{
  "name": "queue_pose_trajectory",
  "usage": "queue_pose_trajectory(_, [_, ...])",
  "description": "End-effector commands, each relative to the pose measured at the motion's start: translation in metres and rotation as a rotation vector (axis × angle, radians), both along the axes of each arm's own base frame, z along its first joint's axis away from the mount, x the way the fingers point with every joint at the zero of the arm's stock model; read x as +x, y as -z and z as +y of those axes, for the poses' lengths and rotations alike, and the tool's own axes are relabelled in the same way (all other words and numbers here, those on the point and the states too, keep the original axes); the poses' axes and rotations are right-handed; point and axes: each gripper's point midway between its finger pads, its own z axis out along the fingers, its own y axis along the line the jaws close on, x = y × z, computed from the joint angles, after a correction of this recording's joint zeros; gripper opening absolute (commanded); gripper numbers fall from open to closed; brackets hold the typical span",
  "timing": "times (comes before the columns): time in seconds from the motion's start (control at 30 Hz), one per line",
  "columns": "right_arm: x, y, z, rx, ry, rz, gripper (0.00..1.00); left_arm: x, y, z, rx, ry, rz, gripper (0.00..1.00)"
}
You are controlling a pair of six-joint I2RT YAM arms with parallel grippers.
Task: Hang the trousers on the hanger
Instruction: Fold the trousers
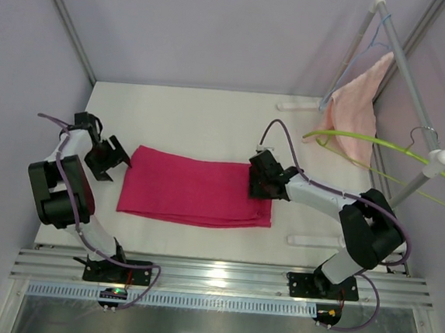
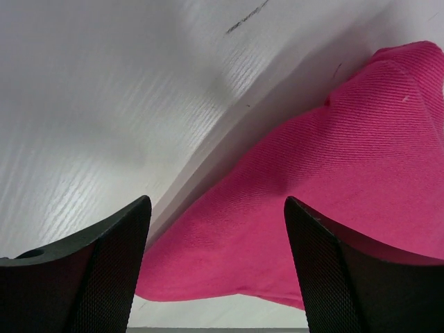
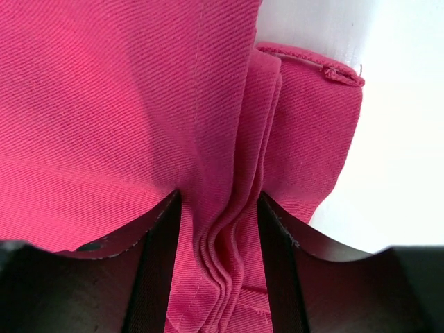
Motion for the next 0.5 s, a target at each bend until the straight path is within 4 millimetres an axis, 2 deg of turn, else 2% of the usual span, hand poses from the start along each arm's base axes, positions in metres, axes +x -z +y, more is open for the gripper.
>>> queue_pose_trajectory(0.0, [0.011,0.003,0.014,0.065,-0.072,-0.033,0.5,0.006,0.014,-0.016,-0.067,0.044,0.002,0.77])
queue_pose_trajectory(0.1, [0.016,0.004,0.033,0.112,-0.136,-0.027,0.42,0.007,0.021,-0.019,-0.085,0.048,0.007,0.71])
queue_pose_trajectory(0.17, [0.021,-0.004,0.051,0.14,-0.168,-0.042,0.34,0.009,0.02,-0.019,-0.091,0.052,0.007,0.51])
queue_pose_trajectory(0.2, [0.022,-0.001,0.058,0.139,-0.179,-0.034,0.29,0.01,0.019,-0.018,-0.083,0.056,0.01,0.35])
queue_pose_trajectory(0.23, [0.029,-0.011,0.068,0.151,-0.187,-0.051,0.2,0.008,0.02,-0.009,-0.036,0.043,0.029,0.08])
queue_pose_trajectory(0.27, [0.027,-0.013,0.077,0.154,-0.2,-0.052,0.15,0.005,0.018,-0.003,-0.004,0.036,0.044,0.0])
queue_pose_trajectory(0.3, [0.029,-0.015,0.081,0.149,-0.198,-0.054,0.1,0.007,0.013,0.008,0.038,0.012,0.042,0.0])
queue_pose_trajectory(0.33, [0.034,-0.025,0.087,0.151,-0.196,-0.066,0.04,0.005,0.004,0.019,0.097,-0.019,0.033,0.0])
queue_pose_trajectory(0.37, [0.032,-0.031,0.093,0.148,-0.196,-0.071,0.04,0.003,-0.001,0.034,0.161,-0.059,0.035,0.0])
queue_pose_trajectory(0.4, [0.036,-0.036,0.089,0.119,-0.169,-0.086,0.04,0.005,-0.01,0.042,0.203,-0.082,0.013,0.01])
queue_pose_trajectory(0.43, [0.035,-0.048,0.084,0.086,-0.151,-0.08,0.04,0.008,-0.019,0.042,0.211,-0.086,-0.013,0.02])
queue_pose_trajectory(0.47, [0.035,-0.055,0.08,0.066,-0.141,-0.082,0.04,0.01,-0.031,0.042,0.208,-0.093,-0.046,0.09])
